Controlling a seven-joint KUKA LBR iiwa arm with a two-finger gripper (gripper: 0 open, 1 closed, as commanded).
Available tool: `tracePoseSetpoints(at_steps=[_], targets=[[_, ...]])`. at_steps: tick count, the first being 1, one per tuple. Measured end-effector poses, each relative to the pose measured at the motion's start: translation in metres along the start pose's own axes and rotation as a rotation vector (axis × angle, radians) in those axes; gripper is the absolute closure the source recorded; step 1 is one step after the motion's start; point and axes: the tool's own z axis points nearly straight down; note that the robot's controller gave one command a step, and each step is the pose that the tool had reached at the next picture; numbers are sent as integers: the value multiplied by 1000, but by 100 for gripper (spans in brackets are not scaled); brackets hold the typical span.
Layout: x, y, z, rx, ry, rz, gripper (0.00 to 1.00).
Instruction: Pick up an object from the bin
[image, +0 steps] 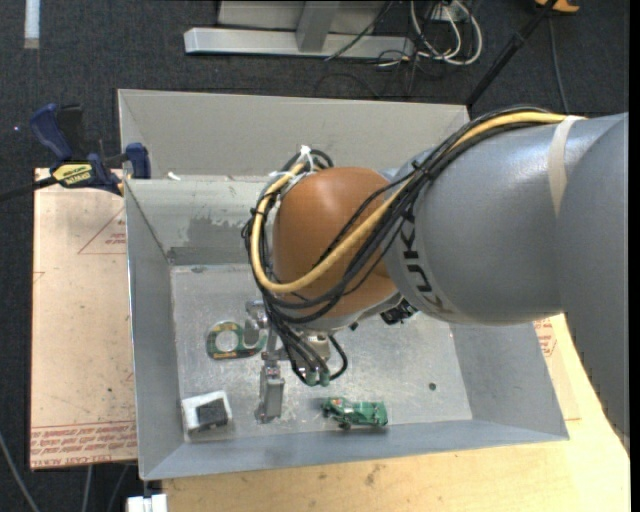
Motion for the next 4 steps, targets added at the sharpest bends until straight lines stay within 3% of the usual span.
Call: tracePoseSetpoints(at_steps=[1,2,3,4], targets=[[-2,-1,-4,-2,-8,5,0],[0,17,47,-1,-11,-127,0],[2,51,63,0,-9,-259,0],[7,48,35,-2,-11,-250,0]])
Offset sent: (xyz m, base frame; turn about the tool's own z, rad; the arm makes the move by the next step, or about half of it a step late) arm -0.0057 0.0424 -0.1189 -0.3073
